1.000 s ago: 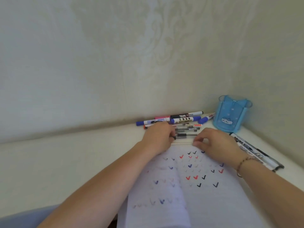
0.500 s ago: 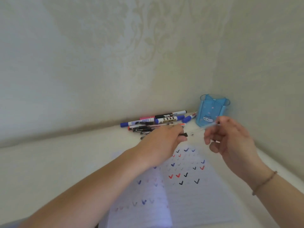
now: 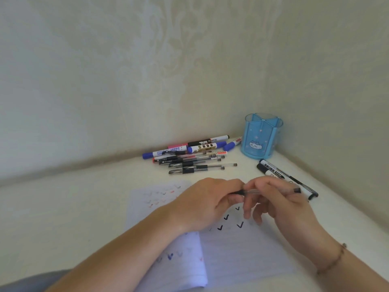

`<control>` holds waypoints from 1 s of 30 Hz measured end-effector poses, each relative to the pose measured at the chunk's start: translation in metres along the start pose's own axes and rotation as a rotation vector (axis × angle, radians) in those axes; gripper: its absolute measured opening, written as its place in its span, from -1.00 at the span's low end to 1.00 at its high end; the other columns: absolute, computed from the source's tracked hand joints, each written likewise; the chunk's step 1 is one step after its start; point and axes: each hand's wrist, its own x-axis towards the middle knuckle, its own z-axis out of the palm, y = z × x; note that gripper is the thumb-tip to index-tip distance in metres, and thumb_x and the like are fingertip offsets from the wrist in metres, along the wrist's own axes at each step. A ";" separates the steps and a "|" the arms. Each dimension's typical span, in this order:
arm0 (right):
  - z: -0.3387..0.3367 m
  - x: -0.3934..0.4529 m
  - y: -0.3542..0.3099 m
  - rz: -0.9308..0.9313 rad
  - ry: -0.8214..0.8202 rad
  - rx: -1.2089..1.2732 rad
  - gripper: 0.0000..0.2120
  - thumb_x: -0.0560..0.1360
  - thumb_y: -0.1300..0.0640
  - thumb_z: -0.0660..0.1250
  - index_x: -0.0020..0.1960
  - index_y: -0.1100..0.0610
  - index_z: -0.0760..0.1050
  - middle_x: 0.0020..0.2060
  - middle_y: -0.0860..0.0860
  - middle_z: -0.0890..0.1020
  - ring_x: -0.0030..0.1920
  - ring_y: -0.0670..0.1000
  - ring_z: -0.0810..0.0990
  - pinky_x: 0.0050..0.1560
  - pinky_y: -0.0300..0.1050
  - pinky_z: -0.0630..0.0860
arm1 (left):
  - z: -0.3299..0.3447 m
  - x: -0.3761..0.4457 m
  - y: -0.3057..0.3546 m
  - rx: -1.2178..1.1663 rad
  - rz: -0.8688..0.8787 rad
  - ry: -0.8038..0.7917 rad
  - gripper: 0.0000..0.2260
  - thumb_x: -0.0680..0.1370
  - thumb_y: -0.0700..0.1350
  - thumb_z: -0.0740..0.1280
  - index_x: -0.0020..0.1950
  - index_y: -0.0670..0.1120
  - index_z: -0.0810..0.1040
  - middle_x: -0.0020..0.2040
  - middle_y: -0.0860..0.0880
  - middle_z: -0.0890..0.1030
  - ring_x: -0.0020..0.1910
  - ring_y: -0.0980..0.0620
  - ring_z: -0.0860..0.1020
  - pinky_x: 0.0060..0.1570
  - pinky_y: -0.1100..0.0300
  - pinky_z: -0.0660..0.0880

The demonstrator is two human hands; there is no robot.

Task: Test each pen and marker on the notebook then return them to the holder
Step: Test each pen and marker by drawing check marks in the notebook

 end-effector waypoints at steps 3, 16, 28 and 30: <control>-0.014 0.002 -0.002 0.018 0.170 -0.128 -0.61 0.41 0.00 0.28 -0.42 0.28 0.47 -0.62 0.12 0.47 -0.58 0.07 0.37 -0.57 -0.22 0.28 | -0.004 -0.005 -0.009 0.078 -0.146 -0.055 -0.61 0.59 0.21 0.22 0.38 0.12 0.38 -0.03 0.12 0.54 -0.02 0.13 0.47 0.02 0.18 0.44; -0.036 0.015 0.018 0.145 0.279 -0.317 -0.54 0.51 0.23 0.36 -0.44 0.34 0.21 -0.56 0.12 0.34 -0.62 -0.03 0.26 -0.56 -0.30 0.22 | 0.006 -0.021 -0.038 0.280 -0.358 -0.082 -0.51 0.57 0.25 0.19 0.46 0.13 0.28 0.42 0.19 0.28 0.42 0.10 0.17 0.42 0.07 0.13; -0.037 0.015 0.011 0.088 0.324 -0.456 -0.53 0.48 0.21 0.39 -0.50 0.19 0.23 -0.61 0.00 0.34 -0.56 -0.11 0.39 -0.41 -0.20 0.30 | 0.010 -0.018 -0.033 0.354 -0.304 -0.085 -0.56 0.61 0.18 0.13 0.47 0.12 0.24 0.40 0.15 0.28 0.39 0.07 0.18 0.41 0.03 0.13; -0.038 0.014 0.002 -0.003 0.369 -0.404 -0.57 0.44 -0.01 0.41 -0.48 0.18 0.36 -0.62 -0.01 0.43 -0.57 -0.10 0.36 -0.50 -0.28 0.30 | 0.007 -0.019 -0.034 0.392 -0.287 -0.102 -0.55 0.61 0.19 0.11 0.48 0.11 0.23 0.41 0.14 0.28 0.39 0.07 0.19 0.40 0.05 0.13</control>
